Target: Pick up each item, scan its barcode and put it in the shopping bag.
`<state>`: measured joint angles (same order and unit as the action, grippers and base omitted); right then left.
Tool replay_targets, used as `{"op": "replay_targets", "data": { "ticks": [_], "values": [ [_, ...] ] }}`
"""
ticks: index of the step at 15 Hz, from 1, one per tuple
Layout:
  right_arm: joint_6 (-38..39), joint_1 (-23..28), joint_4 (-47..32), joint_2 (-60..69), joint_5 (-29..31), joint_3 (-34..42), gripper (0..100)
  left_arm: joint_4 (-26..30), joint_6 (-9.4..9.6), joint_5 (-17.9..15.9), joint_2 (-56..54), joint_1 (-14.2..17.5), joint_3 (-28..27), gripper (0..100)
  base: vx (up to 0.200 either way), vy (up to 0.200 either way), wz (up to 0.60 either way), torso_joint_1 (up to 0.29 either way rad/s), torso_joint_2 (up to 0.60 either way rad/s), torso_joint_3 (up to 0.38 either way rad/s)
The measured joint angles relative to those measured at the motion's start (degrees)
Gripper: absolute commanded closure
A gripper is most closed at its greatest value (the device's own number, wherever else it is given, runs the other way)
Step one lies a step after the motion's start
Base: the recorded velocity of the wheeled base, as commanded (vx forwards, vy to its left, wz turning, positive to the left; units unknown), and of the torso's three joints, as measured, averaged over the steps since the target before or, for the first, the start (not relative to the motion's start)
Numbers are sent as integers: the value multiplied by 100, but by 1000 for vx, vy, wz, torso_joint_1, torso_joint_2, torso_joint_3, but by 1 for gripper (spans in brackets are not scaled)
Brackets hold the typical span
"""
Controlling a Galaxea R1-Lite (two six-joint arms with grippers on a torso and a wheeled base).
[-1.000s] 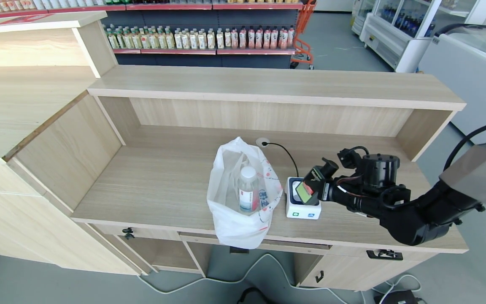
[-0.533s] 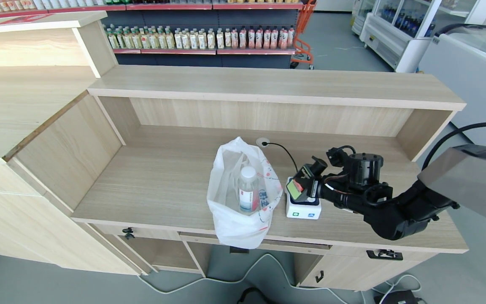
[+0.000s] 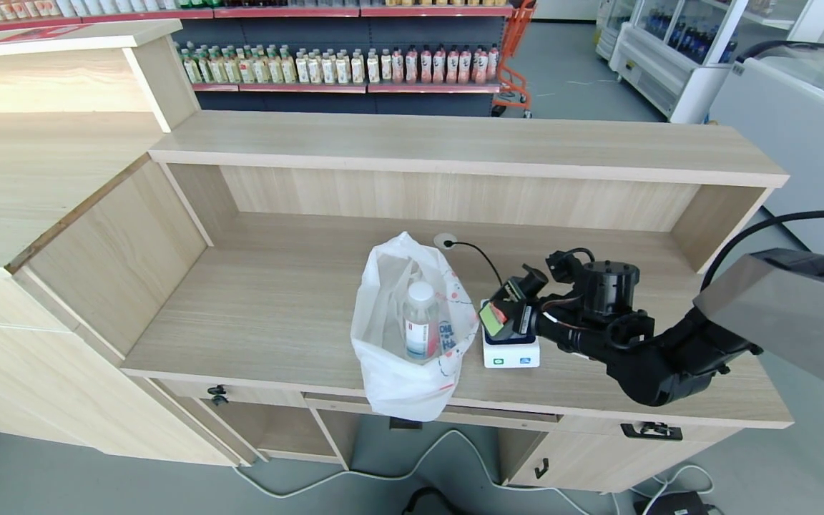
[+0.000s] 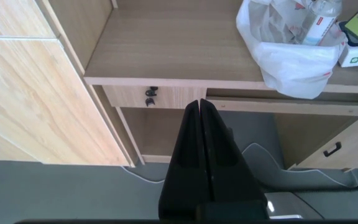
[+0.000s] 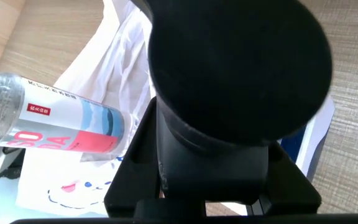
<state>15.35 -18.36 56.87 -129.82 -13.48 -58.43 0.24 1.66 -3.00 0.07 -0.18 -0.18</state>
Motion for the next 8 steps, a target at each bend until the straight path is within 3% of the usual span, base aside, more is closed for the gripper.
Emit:
{"op": "replay_targets", "data": {
  "ticks": [4,8],
  "values": [
    [17,11,-77,265,98,127,100,0,1,0,0,0,0,100,0,0,0,0,0,0],
    [-273,21,-119,1378,405,789,100,0,1,0,0,0,0,100,0,0,0,0,0,0]
  ]
}}
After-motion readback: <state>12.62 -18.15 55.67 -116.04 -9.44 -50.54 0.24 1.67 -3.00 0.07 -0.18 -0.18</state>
